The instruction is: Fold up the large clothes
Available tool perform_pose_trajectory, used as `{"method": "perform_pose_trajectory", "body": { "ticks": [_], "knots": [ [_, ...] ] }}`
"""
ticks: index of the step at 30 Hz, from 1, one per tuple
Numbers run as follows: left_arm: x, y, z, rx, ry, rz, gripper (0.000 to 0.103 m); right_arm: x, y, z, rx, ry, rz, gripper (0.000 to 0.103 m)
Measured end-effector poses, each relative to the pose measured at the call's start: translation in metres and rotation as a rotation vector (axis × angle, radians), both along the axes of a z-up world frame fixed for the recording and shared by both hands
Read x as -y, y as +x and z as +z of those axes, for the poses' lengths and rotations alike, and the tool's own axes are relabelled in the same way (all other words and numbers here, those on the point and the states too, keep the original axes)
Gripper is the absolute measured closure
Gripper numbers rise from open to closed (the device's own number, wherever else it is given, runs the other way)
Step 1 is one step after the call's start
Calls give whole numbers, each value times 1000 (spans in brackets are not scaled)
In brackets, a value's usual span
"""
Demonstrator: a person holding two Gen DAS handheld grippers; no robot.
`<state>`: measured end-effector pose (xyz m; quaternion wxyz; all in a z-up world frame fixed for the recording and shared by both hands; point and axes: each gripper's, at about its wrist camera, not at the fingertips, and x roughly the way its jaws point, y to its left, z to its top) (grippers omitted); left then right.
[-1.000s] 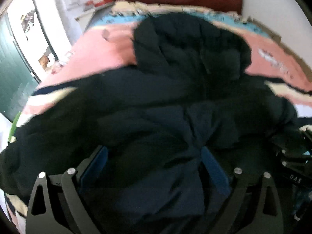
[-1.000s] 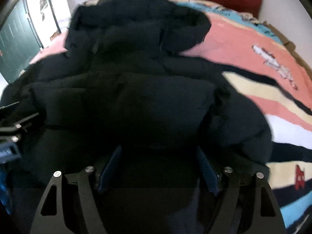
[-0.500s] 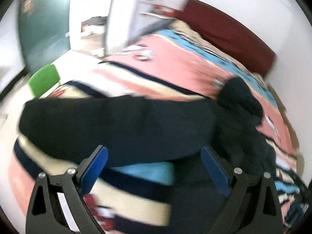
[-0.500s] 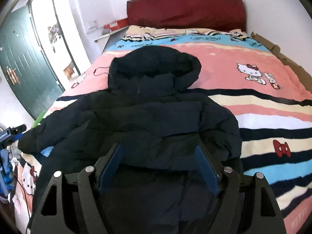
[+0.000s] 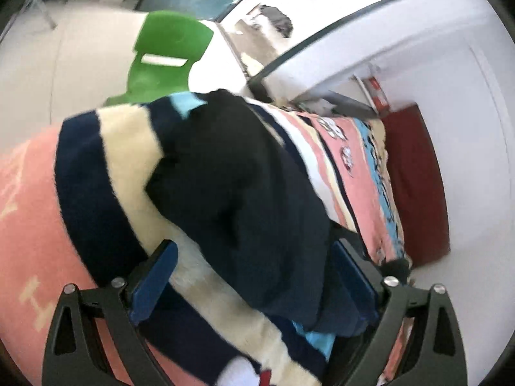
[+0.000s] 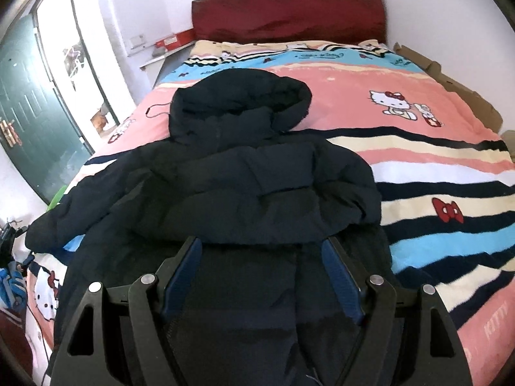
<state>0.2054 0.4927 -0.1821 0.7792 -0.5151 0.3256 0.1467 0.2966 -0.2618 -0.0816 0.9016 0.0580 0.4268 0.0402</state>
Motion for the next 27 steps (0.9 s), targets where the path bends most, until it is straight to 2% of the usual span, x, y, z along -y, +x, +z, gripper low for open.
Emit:
{"method": "perform_pose_trajectory", "body": {
  "ticks": [4, 6, 8, 10, 11, 12, 14, 17, 19, 24, 27],
  "knots": [
    [-12, 1, -10, 28, -60, 61, 9, 2, -5, 3, 0, -21, -10, 27],
    [-18, 3, -9, 38, -67, 79, 23, 5, -8, 5, 4, -28, -15, 27],
    [-25, 5, -14, 25, -94, 102, 55, 7, -12, 6, 8, -29, -21, 27],
    [-33, 4, -23, 41, -151, 126, 65, 10, -15, 7, 10, -29, -24, 27],
    [-34, 4, -24, 49, -161, 131, 67, 11, -16, 7, 10, -31, -25, 27],
    [-35, 4, -23, 57, -163, 131, 68, 12, -19, 7, 9, -36, -26, 27],
    [-33, 4, -19, 77, -151, 119, 80, 15, -23, 6, 8, -42, -25, 27],
    [-27, 7, -6, 101, -106, 92, 88, 22, -29, 5, 5, -43, -28, 27],
    [-23, 7, 4, 133, -87, 79, 90, 27, -32, 6, 7, -37, -37, 27],
    [-4, 12, 36, 172, 0, 25, 91, 45, -45, 15, 39, -3, -69, 27],
    [21, 21, 72, 209, 76, -41, 91, 57, -52, 21, 63, 1, -86, 27]
  ]
}}
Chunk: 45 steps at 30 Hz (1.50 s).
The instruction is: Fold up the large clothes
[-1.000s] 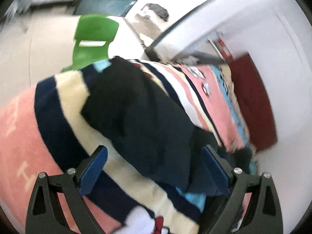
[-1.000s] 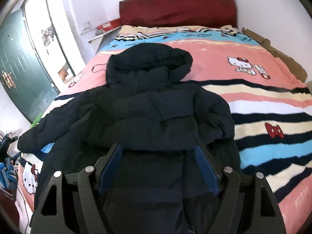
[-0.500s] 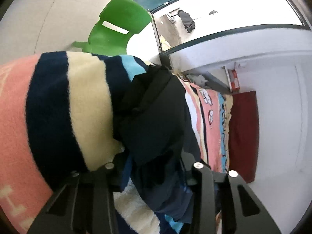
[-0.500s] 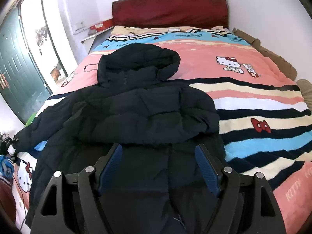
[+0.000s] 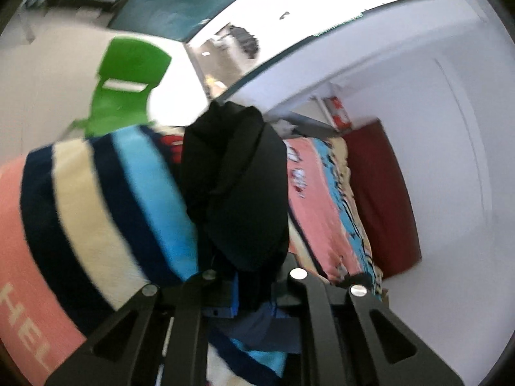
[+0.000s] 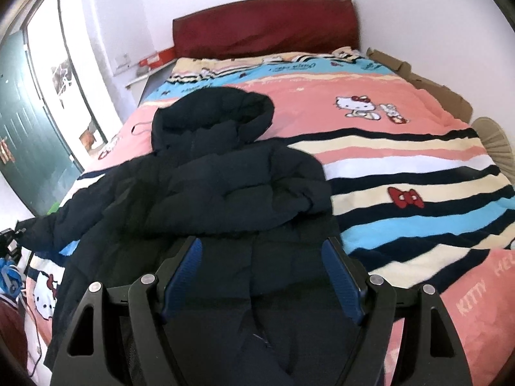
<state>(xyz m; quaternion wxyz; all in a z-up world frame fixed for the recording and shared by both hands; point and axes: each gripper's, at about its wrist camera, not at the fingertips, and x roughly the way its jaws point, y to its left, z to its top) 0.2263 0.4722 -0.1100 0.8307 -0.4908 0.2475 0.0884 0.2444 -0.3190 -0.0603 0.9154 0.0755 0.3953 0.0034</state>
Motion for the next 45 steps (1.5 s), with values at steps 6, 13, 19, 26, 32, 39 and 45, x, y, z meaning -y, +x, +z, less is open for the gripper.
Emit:
{"method": "perform_pose_trajectory", "body": {
  "ticks": [6, 13, 19, 26, 32, 39, 45],
  "knots": [
    [60, 18, 77, 87, 140, -113, 92, 26, -10, 2, 35, 40, -35, 27],
    [154, 42, 171, 202, 271, -261, 92, 57, -23, -6, 60, 99, -58, 27],
    [262, 67, 221, 236, 430, -425, 92, 83, -33, -14, 81, 142, -89, 27],
    [405, 104, 205, 181, 548, -622, 92, 109, -41, -22, 94, 184, -126, 27],
    [514, 128, 150, 109, 610, -790, 92, 124, -45, -29, 99, 196, -147, 27],
    [606, 150, 53, -43, 715, -907, 92, 138, -42, -50, 78, 223, -175, 27],
    [644, 161, -23, -178, 775, -952, 91, 146, -35, -71, 44, 241, -188, 27]
  ]
}}
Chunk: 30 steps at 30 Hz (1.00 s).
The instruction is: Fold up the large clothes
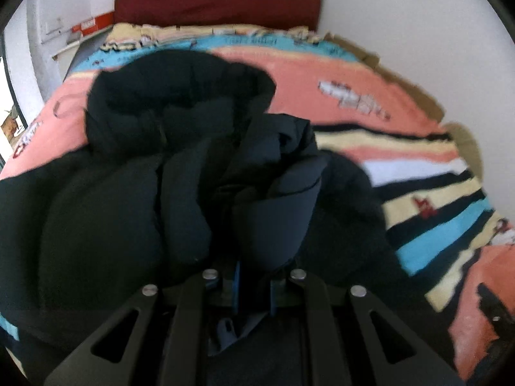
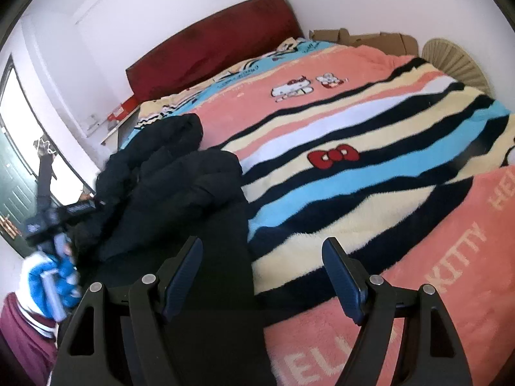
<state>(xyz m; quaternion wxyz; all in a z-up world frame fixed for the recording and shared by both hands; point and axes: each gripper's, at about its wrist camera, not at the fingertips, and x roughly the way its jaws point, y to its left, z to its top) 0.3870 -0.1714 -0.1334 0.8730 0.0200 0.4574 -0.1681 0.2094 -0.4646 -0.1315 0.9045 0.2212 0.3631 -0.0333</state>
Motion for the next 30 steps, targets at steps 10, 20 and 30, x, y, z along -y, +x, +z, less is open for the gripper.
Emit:
{"method": "perform_pose_trajectory", "body": {
  "ticks": [10, 20, 30],
  "knots": [
    [14, -11, -2, -4, -14, -71, 49, -6, 3, -6, -22, -13, 10, 27],
    [-72, -40, 94, 128, -63, -82, 48, -47, 19, 28, -3, -80, 107, 27],
    [-217, 19, 93, 148, 76, 155, 48, -192, 124, 66, 59, -221, 419, 27]
  ]
}}
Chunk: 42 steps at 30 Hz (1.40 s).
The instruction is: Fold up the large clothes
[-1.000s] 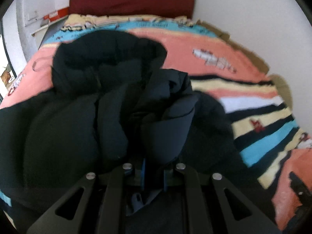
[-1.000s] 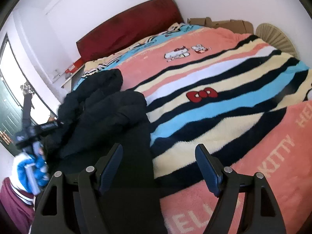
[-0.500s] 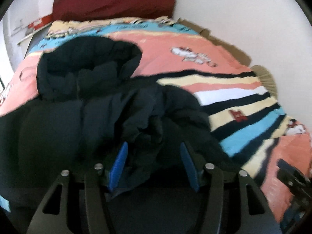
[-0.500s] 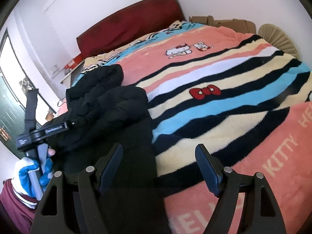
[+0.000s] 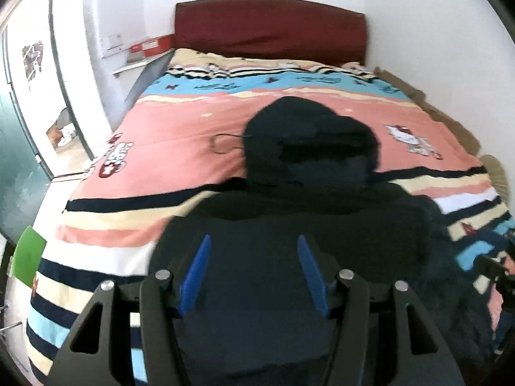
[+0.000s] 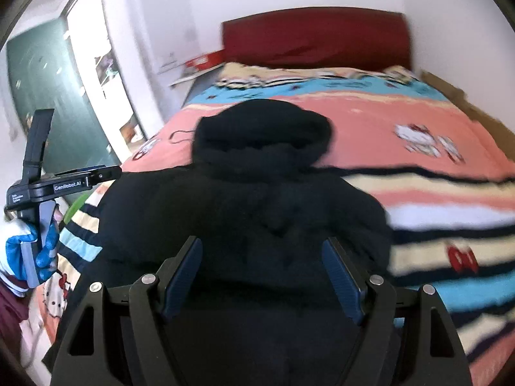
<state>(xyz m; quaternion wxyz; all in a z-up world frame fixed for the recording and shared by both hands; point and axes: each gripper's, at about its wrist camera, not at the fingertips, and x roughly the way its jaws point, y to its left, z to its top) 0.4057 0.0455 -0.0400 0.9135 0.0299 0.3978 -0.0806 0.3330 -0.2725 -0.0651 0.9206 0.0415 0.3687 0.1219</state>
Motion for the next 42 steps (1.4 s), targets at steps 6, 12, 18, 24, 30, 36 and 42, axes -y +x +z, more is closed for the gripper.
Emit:
{"method": "perform_pose_trajectory", "body": {
  "ticks": [6, 12, 18, 24, 30, 36, 42],
  "knots": [
    [-25, 37, -50, -62, 17, 49, 48, -59, 75, -23, -38, -78, 77, 27],
    [-20, 24, -101, -85, 52, -3, 46, -62, 98, -78, -148, -155, 80, 27],
    [-7, 25, -126, -99, 58, -30, 45, -49, 99, -111, -209, -105, 86, 27],
    [3, 32, -144, -106, 81, -28, 45, -47, 110, -139, -218, -98, 96, 27],
    [5, 35, -135, -153, 92, 3, 46, -52, 116, -138, -254, -131, 104, 27],
    [6, 17, -75, -87, -24, -11, 46, -40, 99, -86, -189, -94, 128, 27],
    [61, 32, -78, -128, -33, -109, 46, -28, 104, -71, -164, -152, 122, 27]
  ]
}}
